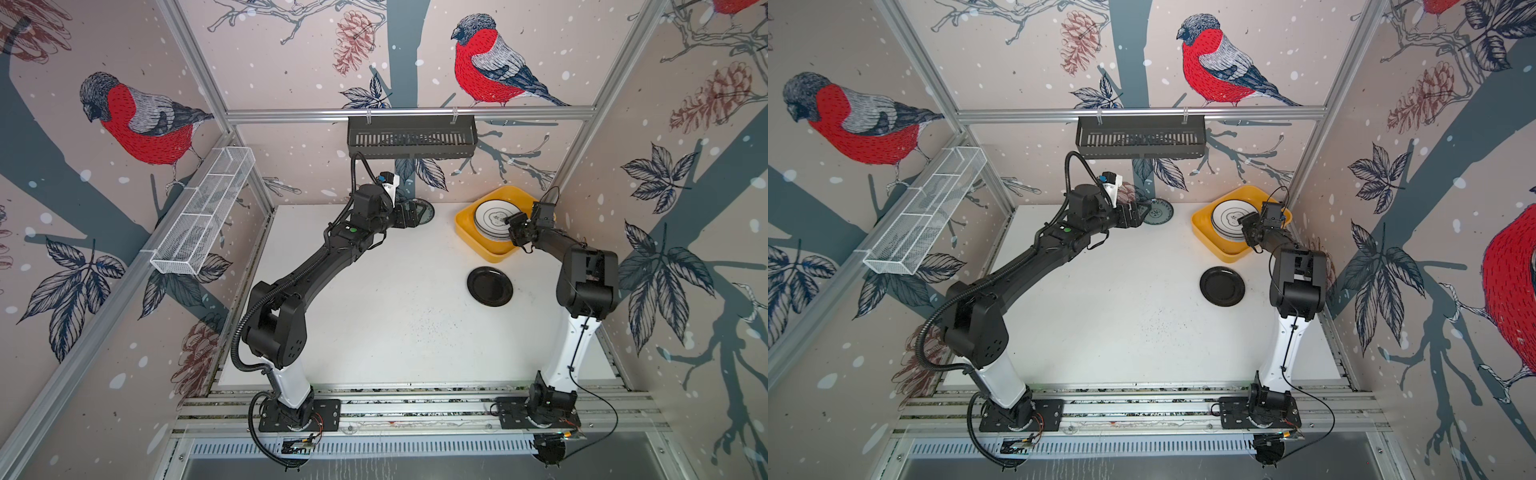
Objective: Place the plates into the plastic bin on the countertop
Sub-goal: 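Lower the plate onto the stack in the bin and open the right gripper, then withdraw the right gripper from the bin while left gripper grasps the black plate's rim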
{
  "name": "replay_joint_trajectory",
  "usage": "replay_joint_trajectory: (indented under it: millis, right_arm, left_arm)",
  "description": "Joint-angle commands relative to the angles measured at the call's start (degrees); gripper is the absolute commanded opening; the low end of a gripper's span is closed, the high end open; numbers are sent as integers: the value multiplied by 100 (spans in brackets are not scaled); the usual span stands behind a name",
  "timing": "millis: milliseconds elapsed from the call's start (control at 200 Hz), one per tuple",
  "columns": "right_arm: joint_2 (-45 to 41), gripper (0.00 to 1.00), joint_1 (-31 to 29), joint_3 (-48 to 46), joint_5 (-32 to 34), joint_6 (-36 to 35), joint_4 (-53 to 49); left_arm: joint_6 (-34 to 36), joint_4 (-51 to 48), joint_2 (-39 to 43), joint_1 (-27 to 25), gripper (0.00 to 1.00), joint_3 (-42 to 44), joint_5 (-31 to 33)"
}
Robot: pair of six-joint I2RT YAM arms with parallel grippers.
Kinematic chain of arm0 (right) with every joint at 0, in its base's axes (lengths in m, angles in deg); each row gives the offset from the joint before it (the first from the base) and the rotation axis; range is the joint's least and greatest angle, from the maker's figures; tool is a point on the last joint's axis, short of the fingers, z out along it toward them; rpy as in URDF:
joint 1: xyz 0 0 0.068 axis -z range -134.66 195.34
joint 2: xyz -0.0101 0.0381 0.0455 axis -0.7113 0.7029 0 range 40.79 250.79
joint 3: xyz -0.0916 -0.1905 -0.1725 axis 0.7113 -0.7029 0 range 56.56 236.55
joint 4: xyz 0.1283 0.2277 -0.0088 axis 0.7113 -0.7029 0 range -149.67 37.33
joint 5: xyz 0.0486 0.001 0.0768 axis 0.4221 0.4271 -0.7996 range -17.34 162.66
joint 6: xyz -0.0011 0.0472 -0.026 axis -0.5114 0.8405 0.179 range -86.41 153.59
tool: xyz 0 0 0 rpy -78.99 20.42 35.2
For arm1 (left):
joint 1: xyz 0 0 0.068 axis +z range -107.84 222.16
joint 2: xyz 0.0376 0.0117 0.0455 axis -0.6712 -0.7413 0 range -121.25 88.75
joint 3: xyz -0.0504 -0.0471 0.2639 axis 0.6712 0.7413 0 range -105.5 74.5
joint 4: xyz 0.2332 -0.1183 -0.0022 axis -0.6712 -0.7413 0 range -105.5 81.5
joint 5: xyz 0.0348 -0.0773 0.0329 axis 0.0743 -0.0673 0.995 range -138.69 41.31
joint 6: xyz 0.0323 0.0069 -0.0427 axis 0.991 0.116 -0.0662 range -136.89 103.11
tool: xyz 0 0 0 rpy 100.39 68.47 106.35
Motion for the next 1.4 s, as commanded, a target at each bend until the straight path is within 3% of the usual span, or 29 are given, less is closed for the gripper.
replay_joint_trajectory:
  millis: [0, 150, 200, 515, 800, 1095, 1396]
  right_arm:
    - [-105, 72, -13, 84, 88, -53, -319]
    - [-316, 86, -38, 32, 93, 83, -401]
    - [-396, 100, -45, -37, 84, 127, -375]
    - [-736, 99, -72, -251, -25, 86, -350]
    - [-1461, 99, -297, -744, -114, -434, -60]
    - [-2474, 99, -835, -1392, 327, -1448, -408]
    - [-3799, 99, -834, -2603, 673, -1917, -620]
  left_arm:
    - [-162, 189, 152, 4, 96, 126, 92]
    - [-264, 285, 297, 5, 96, 323, 268]
    - [-298, 299, 329, 7, 96, 363, 304]
    - [-523, 618, 721, 5, 96, 913, 422]
    - [-804, 588, 936, 4, 97, 1334, 714]
    - [-1194, 869, 837, 5, 96, 1644, 362]
    - [-1223, 967, 36, -341, 93, 1537, -817]
